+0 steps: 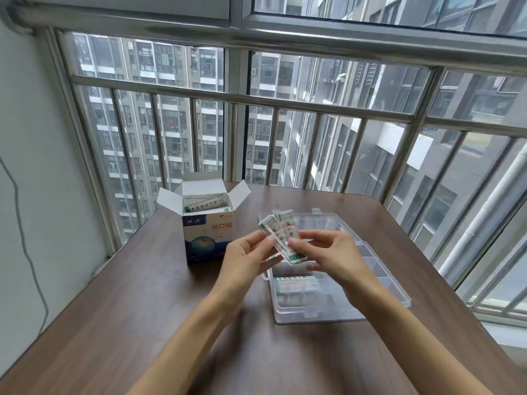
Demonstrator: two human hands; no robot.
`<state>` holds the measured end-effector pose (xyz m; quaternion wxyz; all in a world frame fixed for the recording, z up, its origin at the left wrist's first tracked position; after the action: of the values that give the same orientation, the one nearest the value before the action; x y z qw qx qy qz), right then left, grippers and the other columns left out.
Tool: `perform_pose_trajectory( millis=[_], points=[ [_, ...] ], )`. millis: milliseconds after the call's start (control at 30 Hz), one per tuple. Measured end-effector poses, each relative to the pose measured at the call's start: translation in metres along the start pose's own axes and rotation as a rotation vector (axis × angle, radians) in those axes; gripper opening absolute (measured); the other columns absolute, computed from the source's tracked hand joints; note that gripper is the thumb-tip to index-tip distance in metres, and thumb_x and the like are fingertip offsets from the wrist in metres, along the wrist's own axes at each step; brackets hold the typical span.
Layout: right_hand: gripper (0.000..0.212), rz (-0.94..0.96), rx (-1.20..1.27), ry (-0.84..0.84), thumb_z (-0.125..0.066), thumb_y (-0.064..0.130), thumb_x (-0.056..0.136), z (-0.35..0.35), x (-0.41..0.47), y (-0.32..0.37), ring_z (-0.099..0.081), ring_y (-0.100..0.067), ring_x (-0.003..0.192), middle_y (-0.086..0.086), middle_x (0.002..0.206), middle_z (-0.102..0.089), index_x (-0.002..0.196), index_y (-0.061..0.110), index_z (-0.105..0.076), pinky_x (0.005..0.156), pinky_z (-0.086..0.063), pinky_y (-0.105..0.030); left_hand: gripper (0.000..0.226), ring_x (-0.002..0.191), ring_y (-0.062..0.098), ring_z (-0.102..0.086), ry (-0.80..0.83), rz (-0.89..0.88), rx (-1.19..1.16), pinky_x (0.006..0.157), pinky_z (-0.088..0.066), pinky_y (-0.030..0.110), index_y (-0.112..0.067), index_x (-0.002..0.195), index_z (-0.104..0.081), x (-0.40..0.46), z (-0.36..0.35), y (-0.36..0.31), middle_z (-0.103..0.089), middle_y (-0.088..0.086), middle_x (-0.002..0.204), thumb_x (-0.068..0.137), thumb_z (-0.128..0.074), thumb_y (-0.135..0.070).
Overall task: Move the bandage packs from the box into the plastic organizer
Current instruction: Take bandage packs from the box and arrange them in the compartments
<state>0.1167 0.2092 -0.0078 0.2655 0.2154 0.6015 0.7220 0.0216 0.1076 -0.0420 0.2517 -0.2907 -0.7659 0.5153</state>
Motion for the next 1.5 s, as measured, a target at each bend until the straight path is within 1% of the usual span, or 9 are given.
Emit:
perform_pose_trajectory(
  millis=[267,367,533,767,933,1067,1200,1300,1500],
  points=[
    [0.02,0.054,-0.152,0.051,-0.069,0.008,0.082,0.015,0.007,0.007,-0.065,0.006,0.064,0.007,0.082,-0.071,0.101,0.012,-0.069,0.052,-0.043,-0.004,0.012,0.089,0.0,-0.065,-0.127,-0.12,0.581,0.082,-0.051,0.022,-0.035,0.096,-0.072,0.003,0.018,-0.002,-0.073,-0.013,0.091,0.089,-0.062,-0.038],
    [0.018,0.084,-0.409,0.12,-0.07,0.008,0.081,0.031,0.014,0.012,-0.067,0.0,0.076,0.004,0.086,-0.072,0.096,0.02,-0.069,0.067,-0.055,-0.017,0.019,0.083,0.005,-0.062,-0.265,-0.069,0.825,0.081,-0.051,0.029,-0.033,0.088,-0.069,0.003,0.035,-0.003,-0.068,-0.015,0.083,0.08,-0.067,-0.051],
    [0.025,0.136,-1.012,0.311,-0.069,0.015,0.082,0.022,0.024,0.004,-0.066,-0.009,0.083,-0.004,0.099,-0.073,0.107,0.018,-0.072,0.079,-0.056,-0.03,0.03,0.086,0.01,-0.064,-0.156,0.083,0.959,0.084,-0.051,0.032,-0.032,0.077,-0.063,0.005,0.035,0.011,-0.066,-0.017,0.078,0.064,-0.066,-0.059],
    [0.031,0.113,-1.155,0.556,-0.053,0.005,0.09,-0.012,0.032,0.006,-0.063,-0.013,0.1,-0.005,0.118,-0.067,0.118,0.01,-0.066,0.086,-0.051,-0.025,0.013,0.076,0.01,-0.059,-0.129,0.039,0.929,0.082,-0.052,0.034,-0.031,0.077,-0.062,0.005,0.03,0.012,-0.064,-0.015,0.072,0.076,-0.069,-0.042],
    [0.021,0.197,-1.313,0.538,-0.062,0.02,0.089,-0.015,0.032,0.008,-0.057,-0.01,0.08,0.0,0.104,-0.069,0.108,0.02,-0.071,0.062,-0.042,-0.018,0.014,0.076,0.013,-0.056,-0.158,-0.034,0.991,0.073,-0.047,0.029,-0.035,0.076,-0.058,0.002,0.025,0.004,-0.06,-0.014,0.071,0.087,-0.057,-0.043],
    [0.018,0.4,-1.514,0.448,-0.063,0.035,0.087,-0.02,0.026,0.011,-0.063,-0.02,0.089,0.004,0.102,-0.069,0.103,0.032,-0.072,0.067,-0.045,-0.026,0.012,0.076,0.017,-0.058,-0.095,-0.154,1.201,0.064,-0.041,0.027,-0.038,0.086,-0.067,-0.005,0.017,-0.004,-0.057,-0.01,0.064,0.084,-0.057,-0.045],
    [0.023,0.615,-1.666,0.492,-0.055,0.039,0.093,-0.026,0.018,0.016,-0.063,-0.021,0.087,0.003,0.102,-0.068,0.11,0.034,-0.07,0.062,-0.037,-0.025,0.026,0.096,0.015,-0.065,0.01,-0.26,1.368,0.08,-0.049,0.032,-0.039,0.104,-0.069,-0.008,0.011,0.0,-0.071,-0.009,0.102,0.089,-0.048,-0.044],
    [0.026,0.731,-1.749,0.501,-0.051,0.041,0.095,-0.029,0.015,0.019,-0.063,-0.024,0.085,0.0,0.096,-0.067,0.112,0.034,-0.068,0.061,-0.035,-0.028,0.03,0.097,0.019,-0.063,0.072,-0.287,1.466,0.076,-0.045,0.034,-0.036,0.104,-0.067,-0.006,0.009,0.002,-0.069,-0.006,0.107,0.092,-0.04,-0.043],
    [0.024,0.334,-1.569,0.54,-0.064,0.044,0.086,-0.013,0.028,0.016,-0.047,-0.007,0.061,0.018,0.071,-0.055,0.106,0.034,-0.072,0.051,-0.034,-0.022,0.029,0.078,0.023,-0.053,0.084,-0.316,1.526,0.063,-0.031,0.032,-0.026,0.088,-0.062,-0.009,0.004,-0.001,-0.066,-0.001,0.095,0.093,-0.038,-0.04]
  ],
)
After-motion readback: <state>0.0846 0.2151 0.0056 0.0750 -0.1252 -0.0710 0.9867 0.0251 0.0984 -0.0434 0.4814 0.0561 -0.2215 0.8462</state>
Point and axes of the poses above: each hand's wrist, its own x-axis towards the middle knuckle, its own z-axis out of the back of the hand, y = z × x, the point moved 5 cm from there along x, towards the middle knuckle
